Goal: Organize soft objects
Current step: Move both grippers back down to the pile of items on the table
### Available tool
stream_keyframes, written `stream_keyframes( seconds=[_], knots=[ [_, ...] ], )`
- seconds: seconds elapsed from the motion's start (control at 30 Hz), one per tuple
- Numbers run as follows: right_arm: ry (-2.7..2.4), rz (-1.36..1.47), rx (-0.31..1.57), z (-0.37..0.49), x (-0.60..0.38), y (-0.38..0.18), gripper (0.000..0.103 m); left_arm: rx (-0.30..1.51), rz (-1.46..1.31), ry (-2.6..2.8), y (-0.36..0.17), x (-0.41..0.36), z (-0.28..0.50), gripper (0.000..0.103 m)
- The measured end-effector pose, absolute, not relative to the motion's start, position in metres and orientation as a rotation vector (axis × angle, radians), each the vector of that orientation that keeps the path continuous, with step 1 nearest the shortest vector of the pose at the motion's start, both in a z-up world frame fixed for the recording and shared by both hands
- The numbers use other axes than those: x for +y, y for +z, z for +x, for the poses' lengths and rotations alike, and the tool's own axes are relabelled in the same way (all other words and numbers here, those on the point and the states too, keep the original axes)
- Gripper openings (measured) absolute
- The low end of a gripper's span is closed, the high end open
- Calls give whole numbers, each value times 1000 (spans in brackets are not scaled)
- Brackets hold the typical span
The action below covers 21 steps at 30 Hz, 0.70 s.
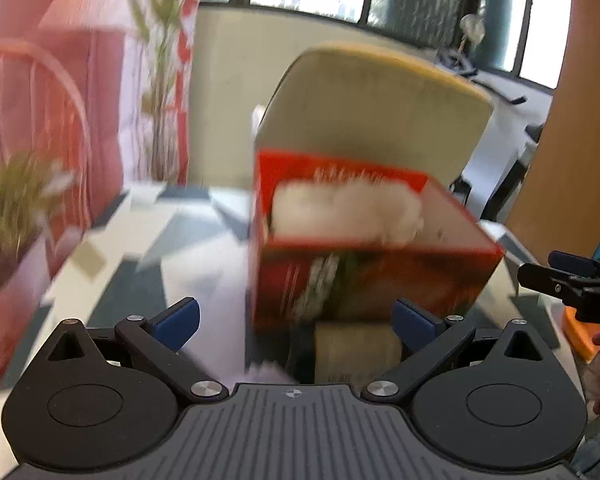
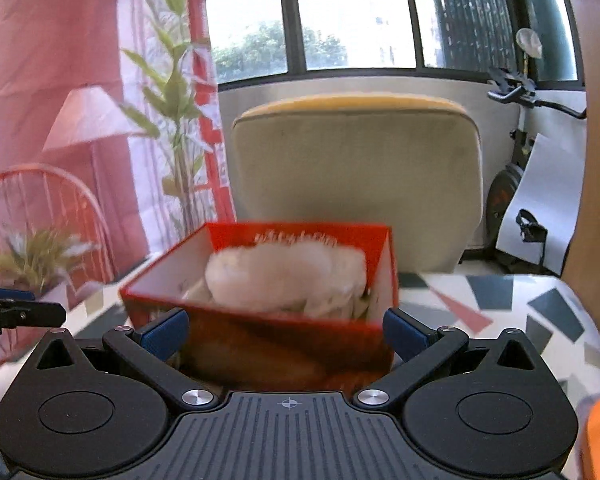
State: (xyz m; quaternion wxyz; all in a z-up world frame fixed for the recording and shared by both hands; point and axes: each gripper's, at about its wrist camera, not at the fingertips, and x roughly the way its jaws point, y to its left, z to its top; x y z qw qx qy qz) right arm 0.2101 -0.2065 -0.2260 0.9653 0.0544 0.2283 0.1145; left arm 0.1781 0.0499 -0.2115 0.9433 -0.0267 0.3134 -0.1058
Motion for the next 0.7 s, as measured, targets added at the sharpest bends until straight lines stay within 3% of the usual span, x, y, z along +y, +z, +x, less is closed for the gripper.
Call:
stream_keyframes(
  seconds=[0.43,0.57,0.7],
  knots=[
    [333,88,668,181,-171,-287,90,815,-109,-235,-259,56,154,96],
    [347,77,695,175,-165,-299,89,848,-110,-255,-268,53,151,89],
    [381,76,729,171,-162,-308,78,898,-114,-275,-276,51,148,79]
  ],
)
